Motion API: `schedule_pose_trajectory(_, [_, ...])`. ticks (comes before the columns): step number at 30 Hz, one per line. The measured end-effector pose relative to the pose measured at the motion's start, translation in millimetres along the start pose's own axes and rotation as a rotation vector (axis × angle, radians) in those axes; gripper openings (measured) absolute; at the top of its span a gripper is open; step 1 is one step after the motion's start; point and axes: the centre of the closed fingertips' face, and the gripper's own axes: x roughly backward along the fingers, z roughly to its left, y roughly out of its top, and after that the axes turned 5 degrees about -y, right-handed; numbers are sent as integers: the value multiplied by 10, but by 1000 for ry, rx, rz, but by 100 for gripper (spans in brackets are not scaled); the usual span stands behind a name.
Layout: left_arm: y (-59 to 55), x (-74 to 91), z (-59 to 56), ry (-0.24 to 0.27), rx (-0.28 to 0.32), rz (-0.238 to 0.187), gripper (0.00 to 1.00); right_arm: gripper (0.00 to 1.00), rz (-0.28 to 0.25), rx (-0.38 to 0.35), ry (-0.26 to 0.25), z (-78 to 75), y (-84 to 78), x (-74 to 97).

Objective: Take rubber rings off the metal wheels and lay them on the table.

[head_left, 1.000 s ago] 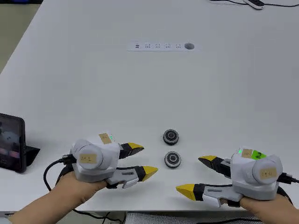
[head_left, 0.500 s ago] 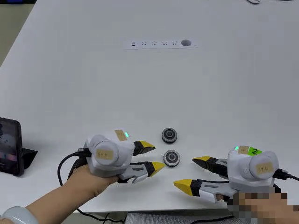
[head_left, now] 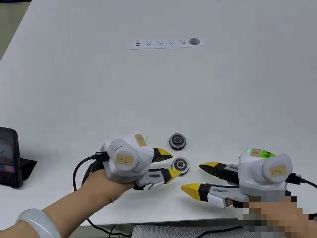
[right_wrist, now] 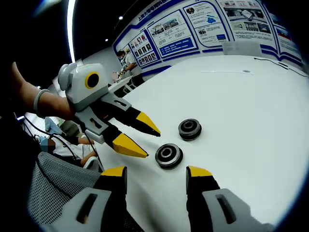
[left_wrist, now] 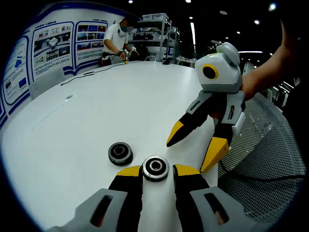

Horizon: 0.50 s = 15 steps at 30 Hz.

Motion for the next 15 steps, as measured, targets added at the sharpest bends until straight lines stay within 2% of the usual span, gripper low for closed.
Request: schedule_pose_trajectory(15, [-33, -155, 3, -14, -44, 52, 19, 45, -20, -61, 8, -29, 10, -23])
